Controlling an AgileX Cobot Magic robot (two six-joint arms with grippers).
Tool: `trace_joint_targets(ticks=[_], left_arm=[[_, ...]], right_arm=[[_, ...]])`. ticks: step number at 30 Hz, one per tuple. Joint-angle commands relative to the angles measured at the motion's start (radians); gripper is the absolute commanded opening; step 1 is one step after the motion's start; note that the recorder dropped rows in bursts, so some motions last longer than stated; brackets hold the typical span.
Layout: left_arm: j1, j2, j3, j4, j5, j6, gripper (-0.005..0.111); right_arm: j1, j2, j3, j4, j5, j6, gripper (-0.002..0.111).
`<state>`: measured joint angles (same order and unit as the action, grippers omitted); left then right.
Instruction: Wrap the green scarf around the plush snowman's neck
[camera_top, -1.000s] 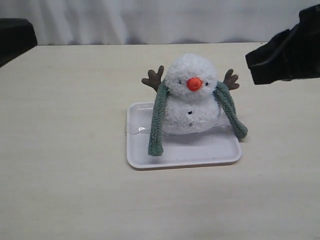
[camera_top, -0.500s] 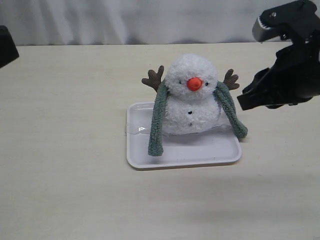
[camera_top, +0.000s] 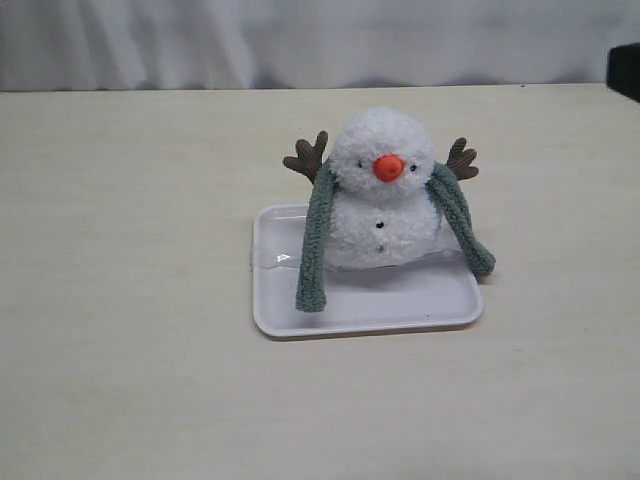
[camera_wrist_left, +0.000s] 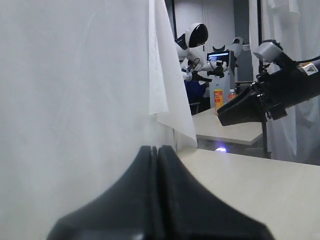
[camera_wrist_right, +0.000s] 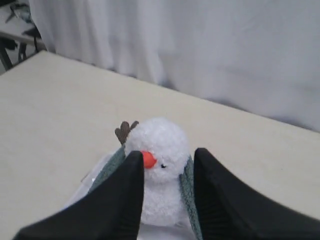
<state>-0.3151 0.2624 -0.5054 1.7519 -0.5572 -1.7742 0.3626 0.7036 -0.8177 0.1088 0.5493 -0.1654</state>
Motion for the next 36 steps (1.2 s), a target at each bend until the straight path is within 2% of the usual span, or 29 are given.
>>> trace_joint_targets(ticks=[1,4,6,10,11,20,36], left_arm=[[0.002,-0.03,0.005,-0.007,-0.024,-0.001,0.0],[0.002,-0.031,0.005,-0.007,-0.022,-0.001,0.0],[0.002,-0.031,0.005,-0.007,-0.022,-0.001,0.0],[0.002,-0.031,0.005,-0.007,-0.022,-0.001,0.0],[0.002,-0.031,0.005,-0.007,-0.022,-0.001,0.0],[0.002,-0.031,0.005,-0.007,-0.022,-0.001,0.0],[0.002,-0.032,0.005,-0.007,-0.02,-0.001,0.0]], right_arm=[[0.0,-0.13,0.059,0.011,-0.042,-0.007,0.032],[0.0,-0.218,0.096,0.011,-0.062,-0.007,0.032],[0.0,-0.281,0.113,0.011,-0.067,-0.007,0.029],[0.0,-0.398,0.13,0.011,-0.067,-0.028,0.005],[0.0,-0.424,0.133,0.011,-0.067,-0.03,0.004],[0.0,-0.583,0.133,0.013,0.025,0.016,0.004],[0.0,-0.702,0.133,0.013,0.025,0.024,0.004]])
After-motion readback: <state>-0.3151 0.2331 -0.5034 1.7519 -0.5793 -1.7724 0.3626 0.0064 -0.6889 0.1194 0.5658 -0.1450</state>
